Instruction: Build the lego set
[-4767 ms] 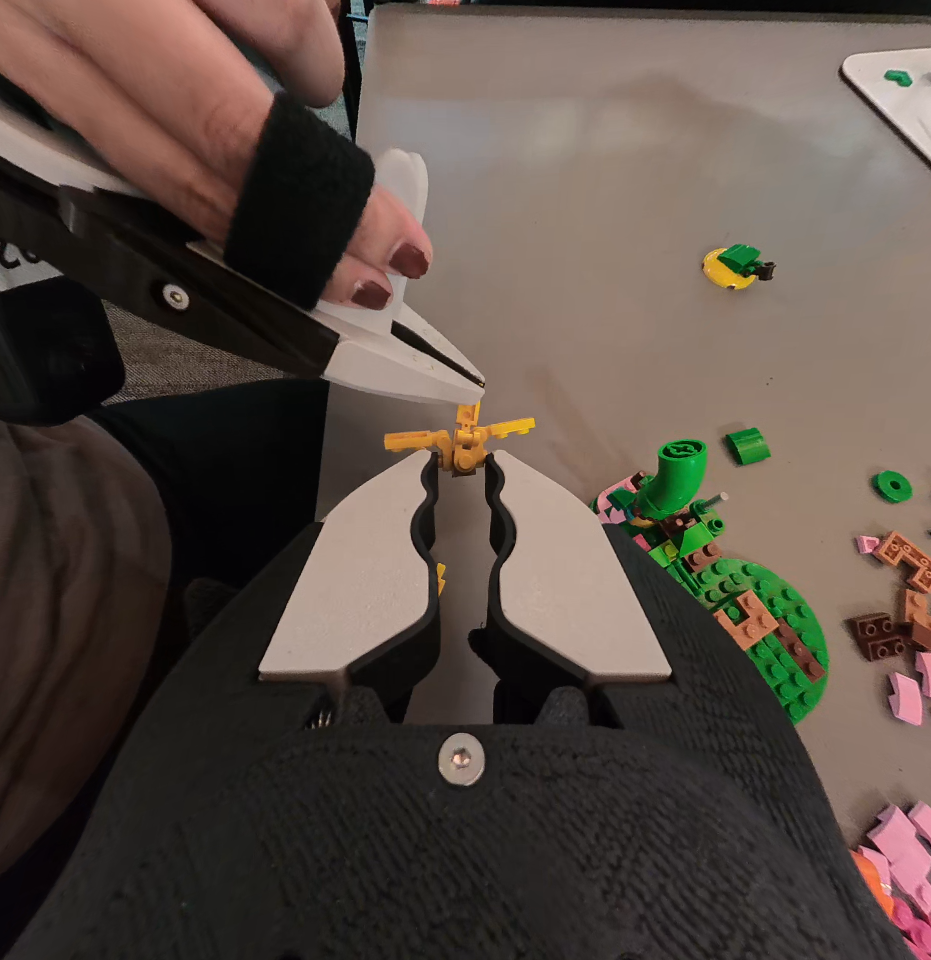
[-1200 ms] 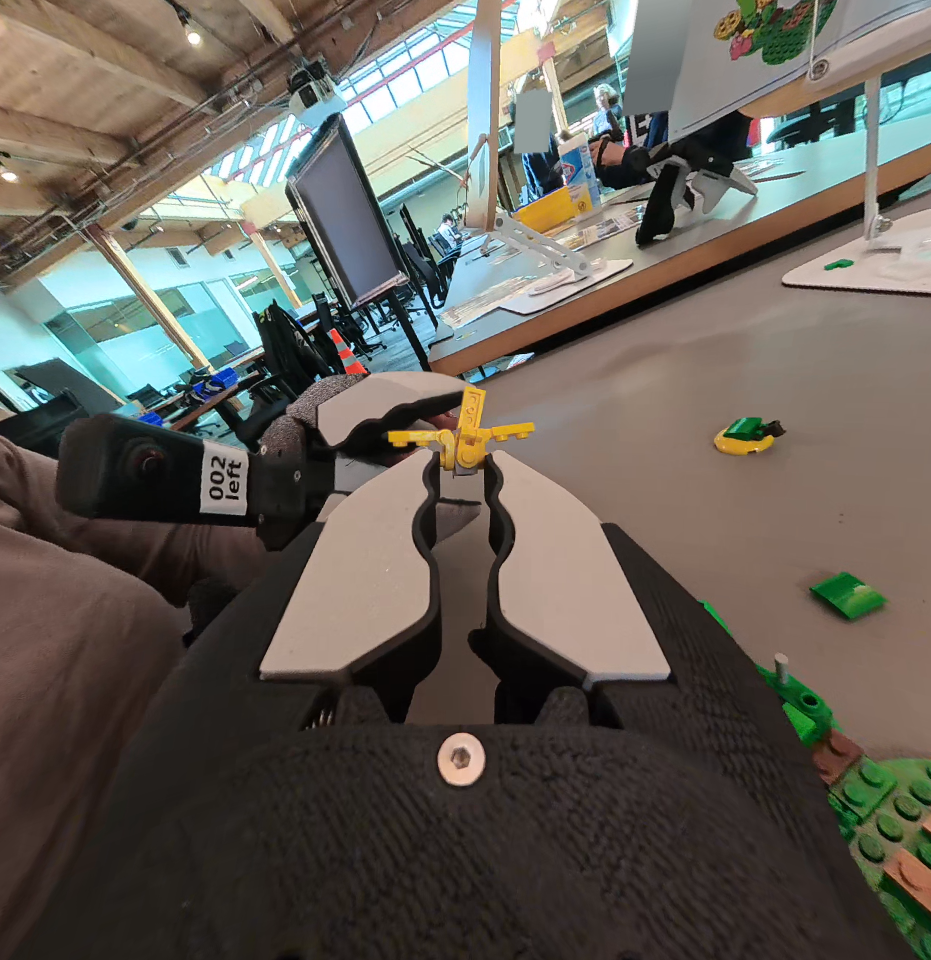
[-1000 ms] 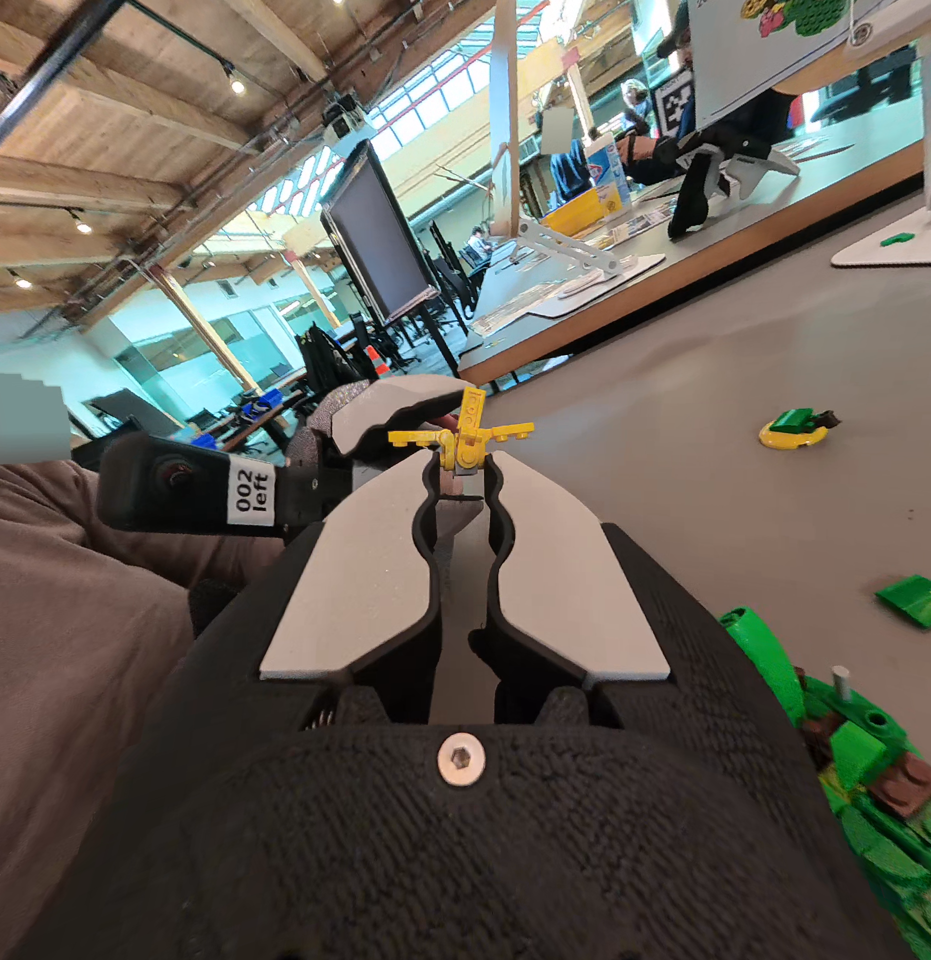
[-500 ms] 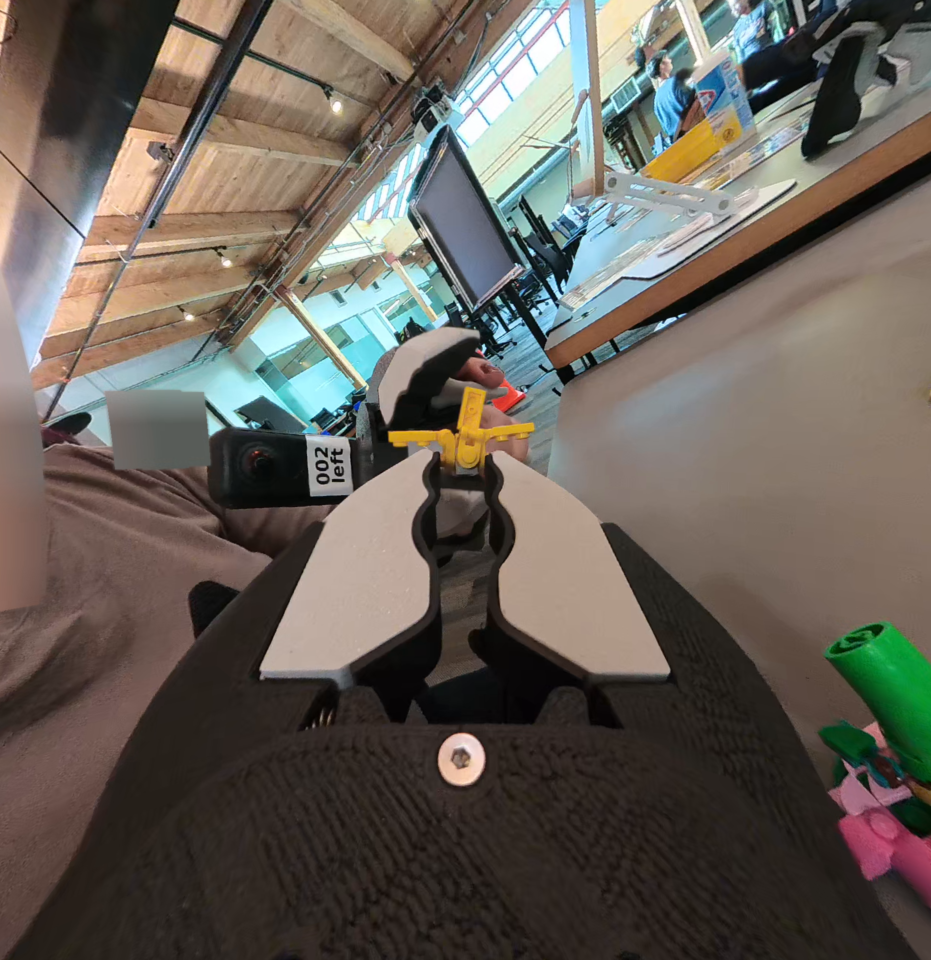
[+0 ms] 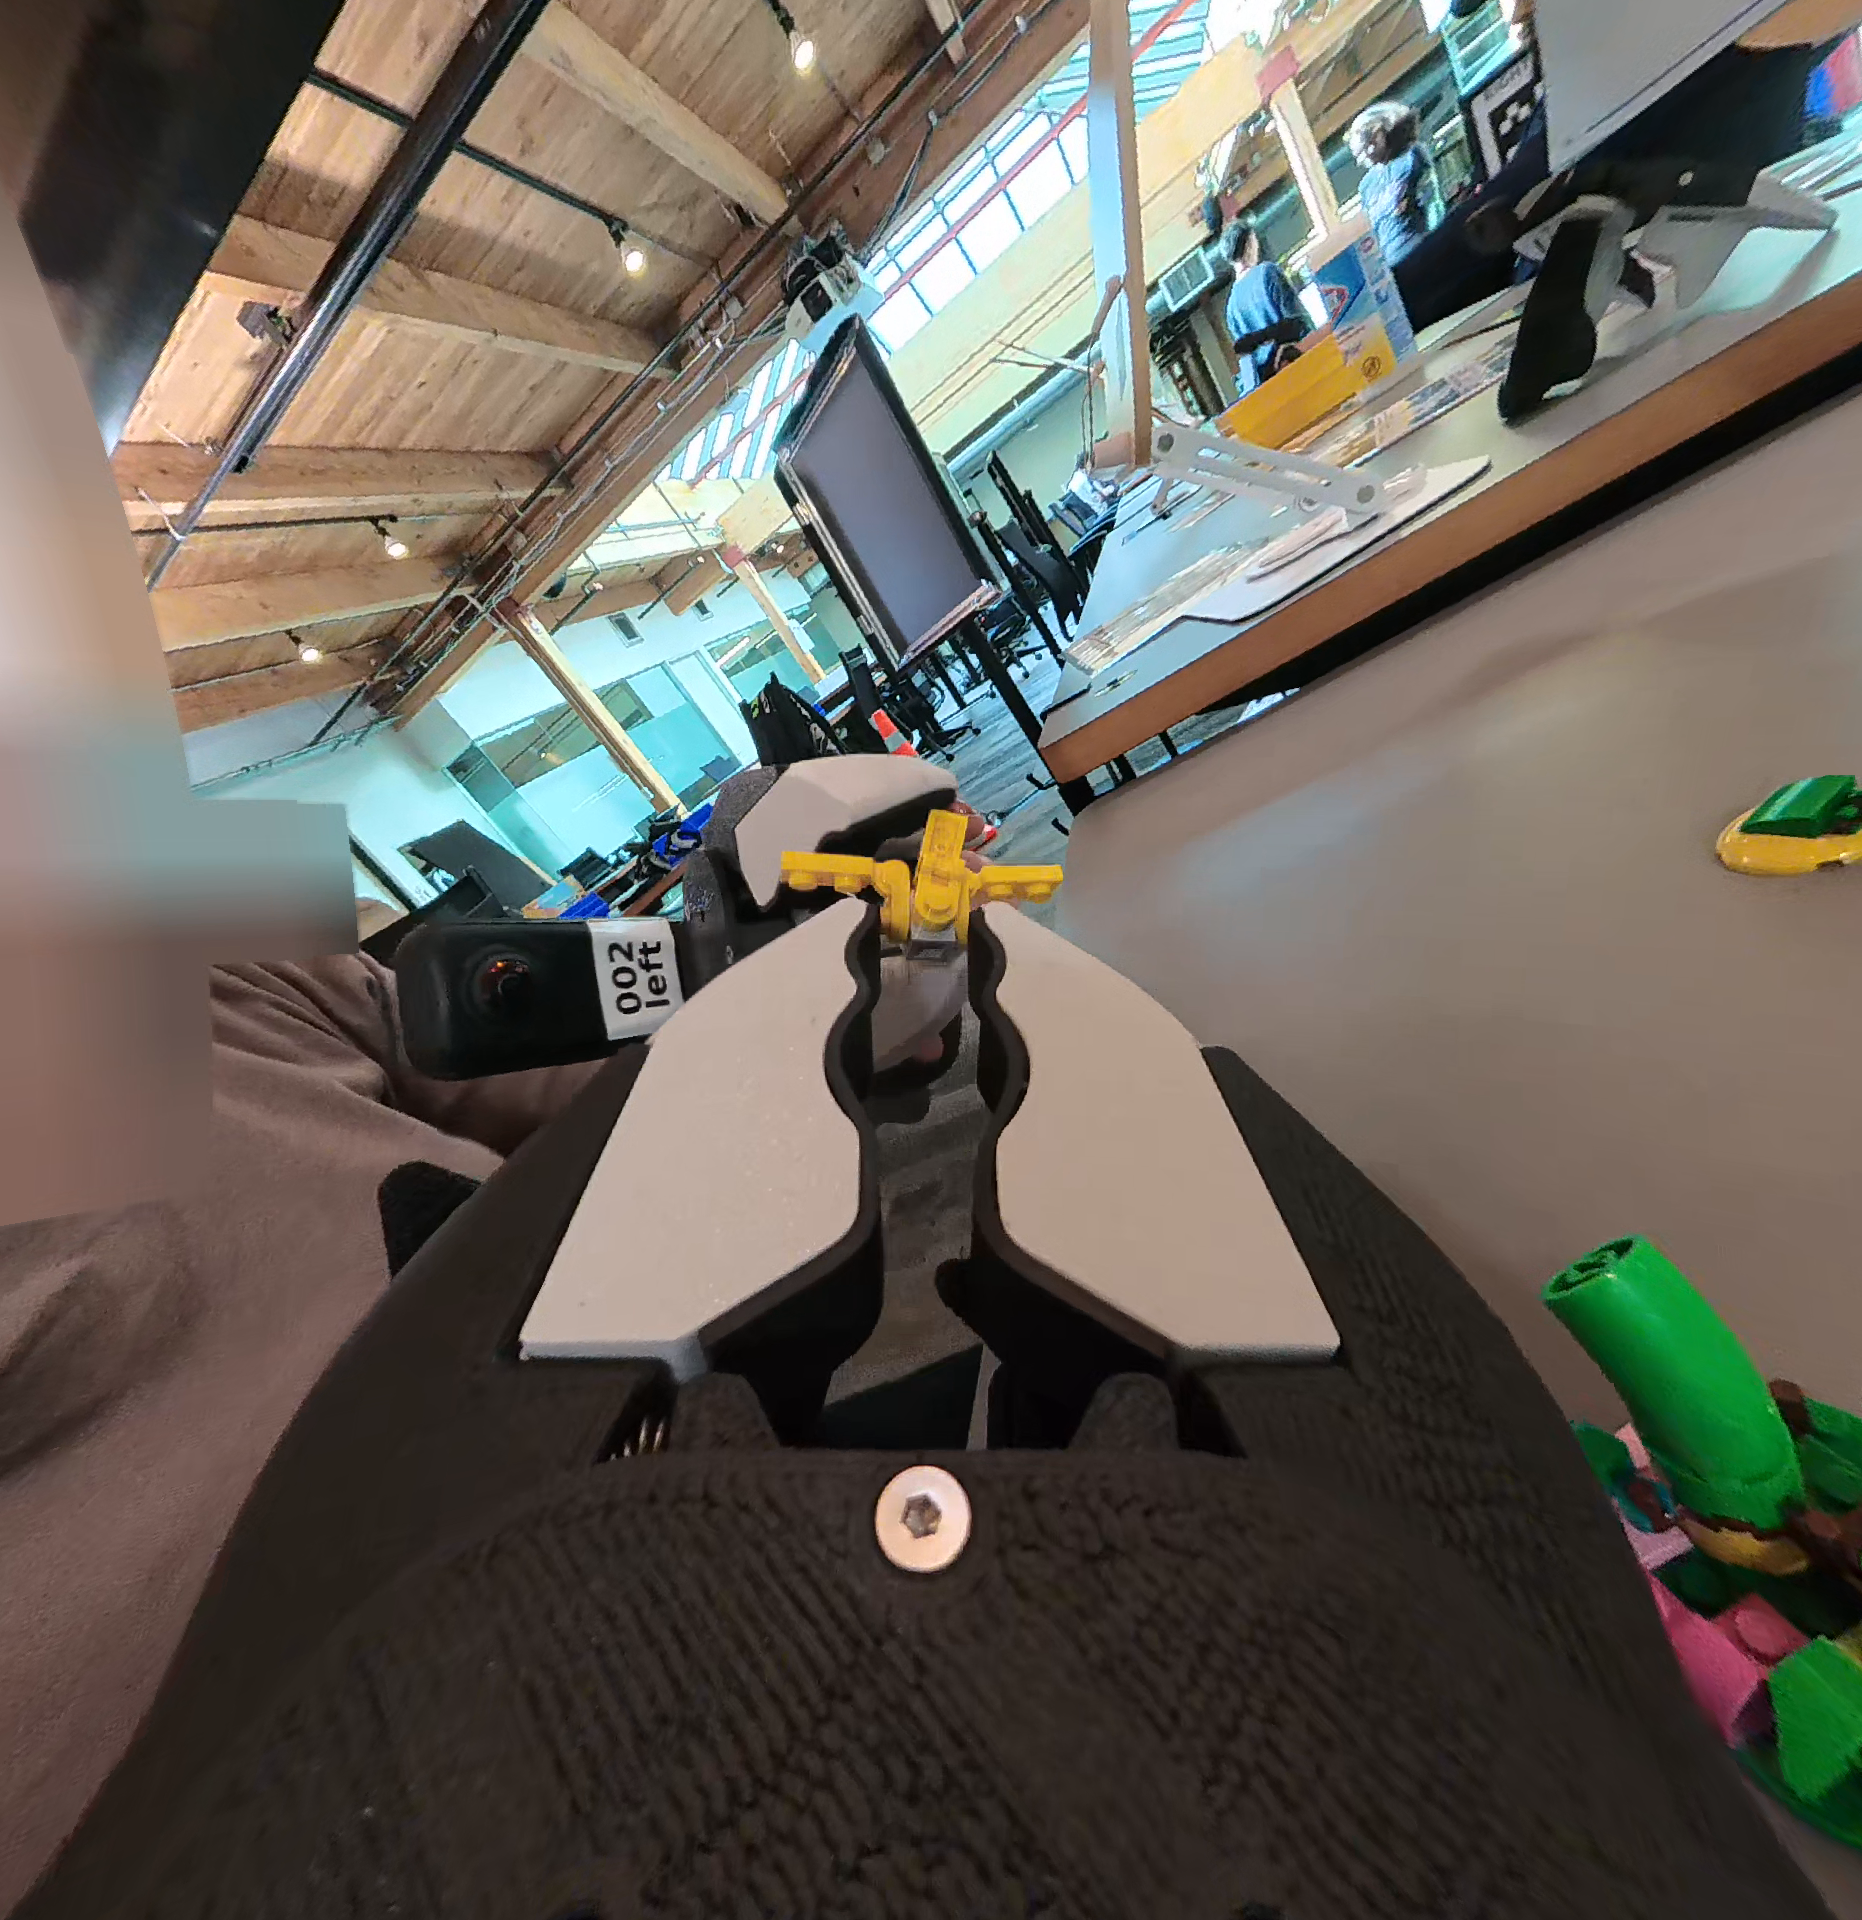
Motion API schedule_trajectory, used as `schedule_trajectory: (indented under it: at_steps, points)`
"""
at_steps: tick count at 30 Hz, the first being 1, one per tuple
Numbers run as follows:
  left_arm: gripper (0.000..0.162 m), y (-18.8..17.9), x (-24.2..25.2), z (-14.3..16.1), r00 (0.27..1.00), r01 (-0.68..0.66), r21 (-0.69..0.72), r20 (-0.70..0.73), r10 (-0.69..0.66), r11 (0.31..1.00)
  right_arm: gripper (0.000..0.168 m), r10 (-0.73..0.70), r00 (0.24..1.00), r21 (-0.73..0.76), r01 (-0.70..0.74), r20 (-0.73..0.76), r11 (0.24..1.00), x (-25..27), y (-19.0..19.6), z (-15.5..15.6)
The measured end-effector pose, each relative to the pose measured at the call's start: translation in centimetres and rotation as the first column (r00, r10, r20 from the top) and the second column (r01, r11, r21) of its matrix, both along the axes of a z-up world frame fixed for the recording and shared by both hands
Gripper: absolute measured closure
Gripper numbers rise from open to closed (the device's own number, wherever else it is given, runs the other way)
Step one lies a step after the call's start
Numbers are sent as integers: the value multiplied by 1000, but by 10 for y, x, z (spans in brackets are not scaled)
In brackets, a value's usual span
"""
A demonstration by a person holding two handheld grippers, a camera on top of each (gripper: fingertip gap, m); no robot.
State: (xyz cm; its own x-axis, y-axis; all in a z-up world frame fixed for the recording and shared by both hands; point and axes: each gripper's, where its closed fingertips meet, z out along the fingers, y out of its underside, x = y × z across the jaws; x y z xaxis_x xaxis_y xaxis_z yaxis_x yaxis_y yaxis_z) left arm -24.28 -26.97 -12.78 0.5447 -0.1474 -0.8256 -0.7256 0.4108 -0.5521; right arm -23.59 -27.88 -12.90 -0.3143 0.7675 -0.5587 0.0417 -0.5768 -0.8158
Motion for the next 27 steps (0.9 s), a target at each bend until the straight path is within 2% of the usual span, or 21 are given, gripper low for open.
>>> schedule_trajectory:
  at_steps: [5,13,19,24,27]
  points:
    - [148,-1,-4,-2,999,10,0,-44,-10,1000,155,-25,1000,-7,25,-10,1000,1,4,1]
    - [150,0,-7,0,999,-33,0,-34,33,999,156,-54,998,22,55,-24,998,0,4,3]
    - [153,4,-11,-1,994,-107,20,-25,107,994,155,-136,988,71,141,-70,987,-1,7,5]
    - [155,3,-8,-2,996,-67,40,-54,69,997,156,-148,985,93,156,-84,983,1,8,8]
    - [153,3,-10,-5,991,-59,51,-120,65,997,156,-135,990,107,139,-37,985,-1,8,3]
